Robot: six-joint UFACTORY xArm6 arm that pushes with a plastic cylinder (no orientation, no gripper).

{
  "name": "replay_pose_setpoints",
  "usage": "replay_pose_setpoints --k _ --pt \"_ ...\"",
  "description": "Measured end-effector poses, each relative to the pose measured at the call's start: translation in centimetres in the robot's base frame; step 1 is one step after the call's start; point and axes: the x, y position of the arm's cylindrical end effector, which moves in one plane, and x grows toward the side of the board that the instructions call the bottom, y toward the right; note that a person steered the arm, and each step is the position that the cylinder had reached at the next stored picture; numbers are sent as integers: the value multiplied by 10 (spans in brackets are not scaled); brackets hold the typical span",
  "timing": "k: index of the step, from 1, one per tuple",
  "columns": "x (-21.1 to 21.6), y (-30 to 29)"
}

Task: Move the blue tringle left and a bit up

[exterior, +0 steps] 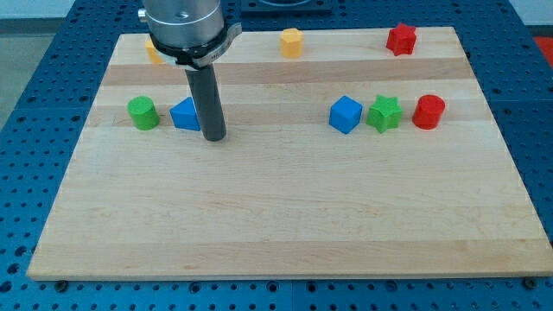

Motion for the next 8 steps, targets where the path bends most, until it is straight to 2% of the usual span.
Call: replay_pose_setpoints --k 2,7,8 --pt "-20 0" --pt "-28 -10" --pt "-6 0"
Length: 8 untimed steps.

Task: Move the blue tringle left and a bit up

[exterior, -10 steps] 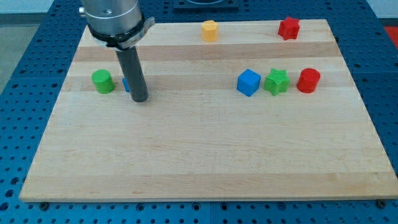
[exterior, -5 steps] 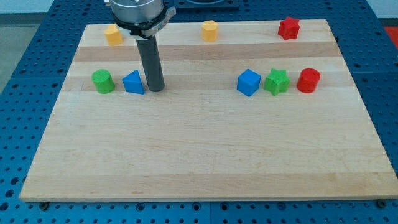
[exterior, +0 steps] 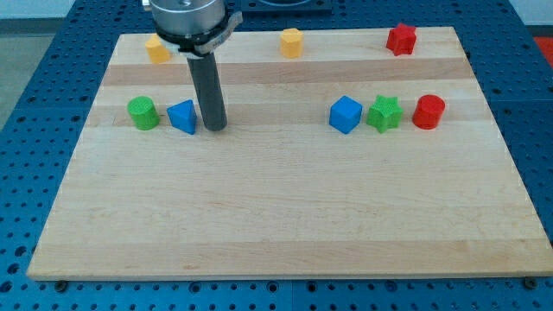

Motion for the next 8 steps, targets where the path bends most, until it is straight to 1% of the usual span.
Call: replay_pose_setpoints --k 1,2,4,5,7,8 --pt "22 -7" --pt "22 -24" --pt "17 -36" --pt "8 -36" --pt "6 -30" --pt "6 -9"
